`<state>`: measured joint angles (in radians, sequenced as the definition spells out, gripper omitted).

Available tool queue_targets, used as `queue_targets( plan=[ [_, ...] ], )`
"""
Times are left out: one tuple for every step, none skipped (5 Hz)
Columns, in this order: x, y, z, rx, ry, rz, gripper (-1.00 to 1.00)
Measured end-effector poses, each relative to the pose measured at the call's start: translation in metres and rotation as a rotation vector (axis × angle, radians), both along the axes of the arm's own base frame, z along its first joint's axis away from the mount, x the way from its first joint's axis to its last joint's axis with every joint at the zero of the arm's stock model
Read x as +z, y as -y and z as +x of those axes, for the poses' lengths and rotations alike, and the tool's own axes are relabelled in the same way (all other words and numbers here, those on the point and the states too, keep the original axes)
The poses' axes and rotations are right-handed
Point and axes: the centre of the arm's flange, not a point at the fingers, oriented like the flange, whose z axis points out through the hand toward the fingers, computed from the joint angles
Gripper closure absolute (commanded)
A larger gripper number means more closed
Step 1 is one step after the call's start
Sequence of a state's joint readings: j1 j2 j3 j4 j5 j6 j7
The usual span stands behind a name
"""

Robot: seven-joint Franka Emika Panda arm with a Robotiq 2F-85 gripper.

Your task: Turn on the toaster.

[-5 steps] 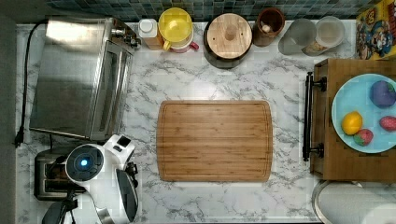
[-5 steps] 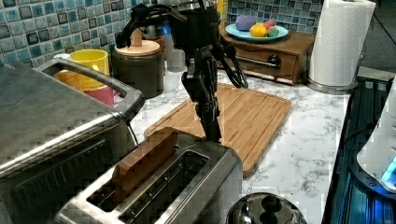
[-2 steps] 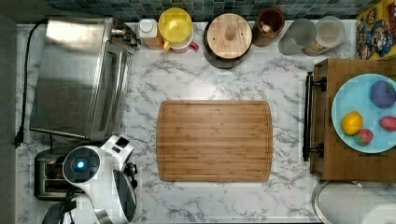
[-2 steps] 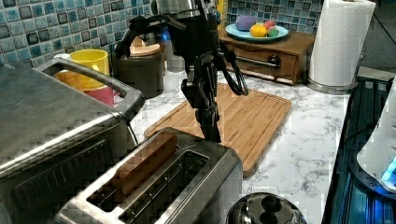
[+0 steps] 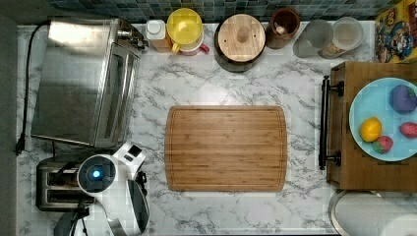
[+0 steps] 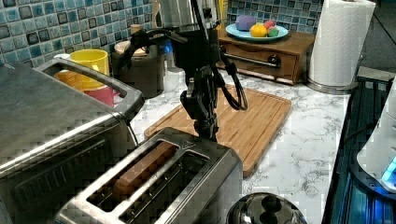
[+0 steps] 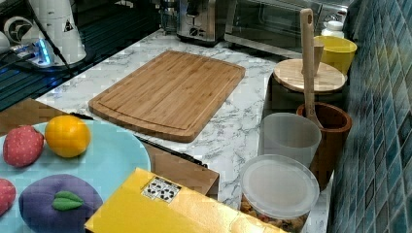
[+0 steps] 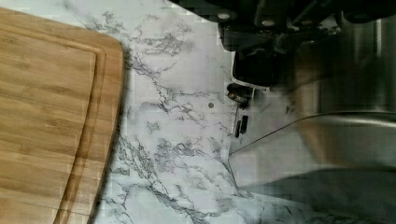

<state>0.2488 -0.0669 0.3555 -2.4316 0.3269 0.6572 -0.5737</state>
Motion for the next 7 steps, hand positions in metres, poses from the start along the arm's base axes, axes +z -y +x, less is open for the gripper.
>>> queue_targets(
  plan=[
    [-0.0152, 0.0061, -0.0047, -0.038, 0.000, 0.013, 1.00],
    [-0.0190, 0.0080, -0.0028, -0.041, 0.021, 0.024, 1.00],
    [-0.0192, 0.0099, -0.0013, -0.034, 0.016, 0.044, 1.00],
    [-0.0207, 0.0113, -0.0010, -0.032, 0.013, 0.050, 1.00],
    [-0.0208, 0.0103, -0.0009, -0.034, 0.033, 0.054, 1.00],
    [-0.0200, 0.0091, -0.0016, -0.025, 0.038, 0.050, 1.00],
    [-0.0201, 0.0090, -0.0017, -0.024, 0.038, 0.049, 1.00]
  ],
)
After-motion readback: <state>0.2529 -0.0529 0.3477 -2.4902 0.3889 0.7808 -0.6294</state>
